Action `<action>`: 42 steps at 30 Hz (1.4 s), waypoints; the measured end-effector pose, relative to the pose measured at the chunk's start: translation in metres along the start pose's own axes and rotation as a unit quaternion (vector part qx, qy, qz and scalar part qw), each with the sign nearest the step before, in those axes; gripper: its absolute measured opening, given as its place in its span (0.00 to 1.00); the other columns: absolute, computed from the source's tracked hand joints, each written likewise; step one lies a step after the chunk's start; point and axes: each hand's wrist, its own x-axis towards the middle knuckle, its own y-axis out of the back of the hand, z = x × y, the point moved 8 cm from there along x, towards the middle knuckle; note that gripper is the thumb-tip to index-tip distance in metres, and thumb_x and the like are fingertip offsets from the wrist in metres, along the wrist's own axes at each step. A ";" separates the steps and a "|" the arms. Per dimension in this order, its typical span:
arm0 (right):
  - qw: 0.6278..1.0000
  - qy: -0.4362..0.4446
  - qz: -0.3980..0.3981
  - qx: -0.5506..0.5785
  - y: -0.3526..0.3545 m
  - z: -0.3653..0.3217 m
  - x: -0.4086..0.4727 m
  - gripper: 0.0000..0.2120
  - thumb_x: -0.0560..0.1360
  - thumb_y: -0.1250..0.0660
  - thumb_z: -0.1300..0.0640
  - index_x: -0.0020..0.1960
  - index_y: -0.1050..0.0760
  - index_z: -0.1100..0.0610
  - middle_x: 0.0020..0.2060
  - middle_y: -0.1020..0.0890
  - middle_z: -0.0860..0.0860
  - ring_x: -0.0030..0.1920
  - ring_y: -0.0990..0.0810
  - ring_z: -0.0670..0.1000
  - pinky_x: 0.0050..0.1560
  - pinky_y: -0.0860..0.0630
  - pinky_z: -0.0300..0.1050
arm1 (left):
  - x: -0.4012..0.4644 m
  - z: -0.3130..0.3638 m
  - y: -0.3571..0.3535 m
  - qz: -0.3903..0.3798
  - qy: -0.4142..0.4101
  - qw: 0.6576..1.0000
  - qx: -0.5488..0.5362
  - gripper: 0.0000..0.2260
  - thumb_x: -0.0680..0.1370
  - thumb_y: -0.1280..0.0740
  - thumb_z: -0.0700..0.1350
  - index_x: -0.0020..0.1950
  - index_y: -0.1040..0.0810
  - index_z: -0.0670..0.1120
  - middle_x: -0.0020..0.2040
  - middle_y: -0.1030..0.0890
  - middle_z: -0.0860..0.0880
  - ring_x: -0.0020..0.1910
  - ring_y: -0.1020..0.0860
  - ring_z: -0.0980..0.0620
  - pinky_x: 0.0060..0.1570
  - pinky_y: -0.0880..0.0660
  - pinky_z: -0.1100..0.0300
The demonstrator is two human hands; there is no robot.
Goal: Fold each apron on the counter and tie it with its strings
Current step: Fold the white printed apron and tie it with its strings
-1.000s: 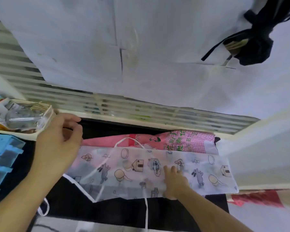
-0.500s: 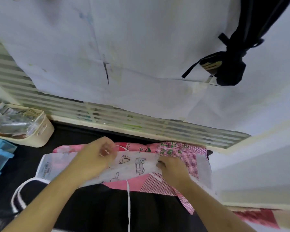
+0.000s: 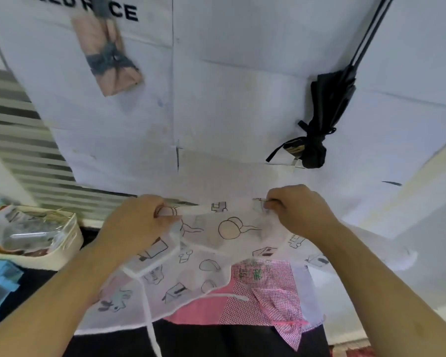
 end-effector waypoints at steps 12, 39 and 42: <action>0.980 0.131 0.126 0.084 0.017 -0.211 -0.085 0.37 0.70 0.22 0.55 0.74 0.36 0.50 0.60 0.25 0.47 0.56 0.25 0.49 0.57 0.23 0.42 | -0.036 0.032 0.059 -0.114 0.027 0.961 -0.251 0.22 0.81 0.32 0.61 0.36 0.24 0.46 0.25 0.28 0.50 0.24 0.29 0.51 0.34 0.32 0.57; 0.979 -0.188 -0.055 -0.056 0.154 -0.060 -0.125 0.09 0.74 0.36 0.61 0.42 0.20 0.49 0.39 0.16 0.46 0.36 0.19 0.49 0.33 0.28 0.42 | -0.041 -0.002 0.181 0.072 -0.097 0.977 0.175 0.11 0.81 0.37 0.42 0.40 0.26 0.54 0.40 0.21 0.53 0.37 0.22 0.53 0.32 0.32 0.58; 0.943 -0.181 0.267 -0.087 0.240 -0.054 -0.147 0.14 0.71 0.37 0.68 0.46 0.19 0.51 0.38 0.19 0.50 0.41 0.23 0.56 0.37 0.29 0.46 | -0.067 0.047 0.241 0.310 -0.211 0.927 0.008 0.07 0.84 0.37 0.40 0.50 0.22 0.50 0.46 0.20 0.51 0.39 0.26 0.50 0.35 0.33 0.56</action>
